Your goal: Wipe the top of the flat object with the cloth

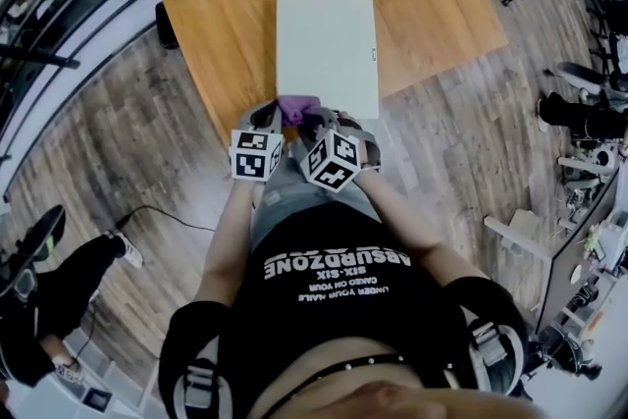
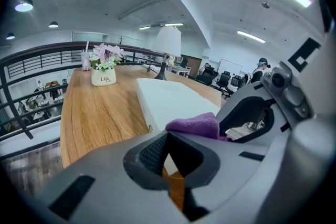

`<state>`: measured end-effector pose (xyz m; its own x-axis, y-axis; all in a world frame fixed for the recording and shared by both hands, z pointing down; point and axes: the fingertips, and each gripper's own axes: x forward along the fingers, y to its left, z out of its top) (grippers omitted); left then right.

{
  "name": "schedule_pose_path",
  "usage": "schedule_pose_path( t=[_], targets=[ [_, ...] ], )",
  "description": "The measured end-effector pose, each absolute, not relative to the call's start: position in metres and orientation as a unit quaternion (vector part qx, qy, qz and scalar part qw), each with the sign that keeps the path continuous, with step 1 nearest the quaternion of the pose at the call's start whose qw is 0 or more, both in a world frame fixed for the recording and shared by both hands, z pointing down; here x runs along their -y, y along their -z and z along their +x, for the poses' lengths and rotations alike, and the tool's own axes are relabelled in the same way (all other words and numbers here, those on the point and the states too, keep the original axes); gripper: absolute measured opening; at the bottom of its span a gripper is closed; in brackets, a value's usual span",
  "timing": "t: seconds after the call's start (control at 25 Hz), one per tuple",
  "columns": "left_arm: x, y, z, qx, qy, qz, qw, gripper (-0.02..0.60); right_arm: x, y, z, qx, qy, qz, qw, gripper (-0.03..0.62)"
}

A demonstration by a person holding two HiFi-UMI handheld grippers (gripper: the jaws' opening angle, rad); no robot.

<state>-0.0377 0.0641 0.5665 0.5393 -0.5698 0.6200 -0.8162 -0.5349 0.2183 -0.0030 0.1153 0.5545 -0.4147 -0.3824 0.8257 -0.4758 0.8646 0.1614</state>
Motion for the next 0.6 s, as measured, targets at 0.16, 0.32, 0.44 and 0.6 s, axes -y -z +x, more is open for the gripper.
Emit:
schedule_pose_path(
  t=[0.16,0.32,0.44,0.6],
  targets=[
    [-0.0658,-0.5677,-0.0365,0.415,-0.249,0.839,0.248,0.017,-0.1148,-0.5548,-0.0026,0.845,-0.053,0.261,0.465,0.103],
    [-0.0662,-0.5703,-0.0361,0.418,-0.246,0.839,0.246,0.017,-0.1127,-0.5562,-0.0029,0.851,-0.066,0.265,0.449,0.101],
    [-0.0662,-0.5721,-0.0350,0.419,-0.247,0.839,0.244,0.017,-0.1109,-0.5555,-0.0022,0.856,-0.077,0.267,0.436,0.101],
    [-0.0669,-0.5714,-0.0342,0.417,-0.248,0.841,0.238,0.017,-0.1122,-0.5533,-0.0019,0.860,-0.082,0.264,0.429,0.101]
  ],
)
